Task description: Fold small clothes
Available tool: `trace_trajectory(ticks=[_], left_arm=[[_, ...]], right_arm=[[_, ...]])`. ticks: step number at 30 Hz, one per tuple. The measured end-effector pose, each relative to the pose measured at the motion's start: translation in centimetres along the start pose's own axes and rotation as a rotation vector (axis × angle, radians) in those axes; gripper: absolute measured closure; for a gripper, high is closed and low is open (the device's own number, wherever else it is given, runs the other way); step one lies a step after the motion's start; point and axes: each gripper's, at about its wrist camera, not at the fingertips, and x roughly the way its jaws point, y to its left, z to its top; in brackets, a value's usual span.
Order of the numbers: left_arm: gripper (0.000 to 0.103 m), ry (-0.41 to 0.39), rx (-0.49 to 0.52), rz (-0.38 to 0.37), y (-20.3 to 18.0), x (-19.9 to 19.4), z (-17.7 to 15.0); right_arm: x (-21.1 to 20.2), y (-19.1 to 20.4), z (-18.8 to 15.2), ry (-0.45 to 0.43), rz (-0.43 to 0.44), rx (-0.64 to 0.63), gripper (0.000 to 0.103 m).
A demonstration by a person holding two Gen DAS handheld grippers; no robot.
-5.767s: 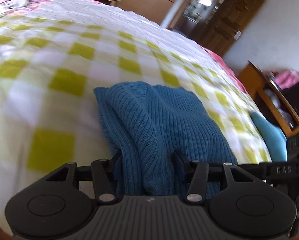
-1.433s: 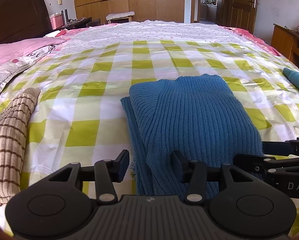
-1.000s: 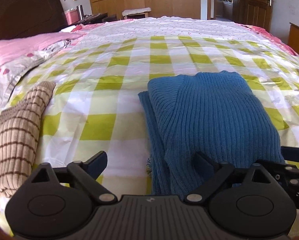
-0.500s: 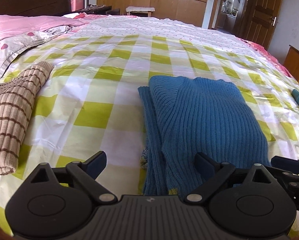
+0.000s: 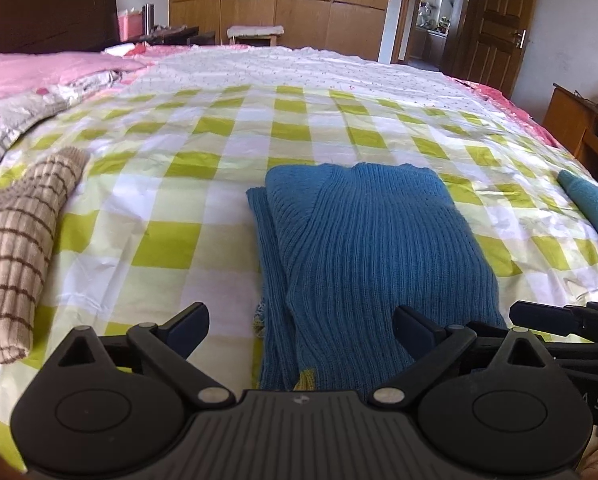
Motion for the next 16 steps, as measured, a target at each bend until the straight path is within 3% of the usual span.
trace_trajectory(ticks=[8, 16], left_arm=[[0.0, -0.035, 0.032, 0.043, -0.2, -0.9, -0.3], [0.0, 0.001, 0.021, 0.048, -0.2, -0.5, -1.2]], right_arm=[[0.0, -0.1, -0.1, 0.004, 0.001, 0.007, 0.045], [0.2, 0.0, -0.2, 0.017, -0.011, -0.004, 0.045]])
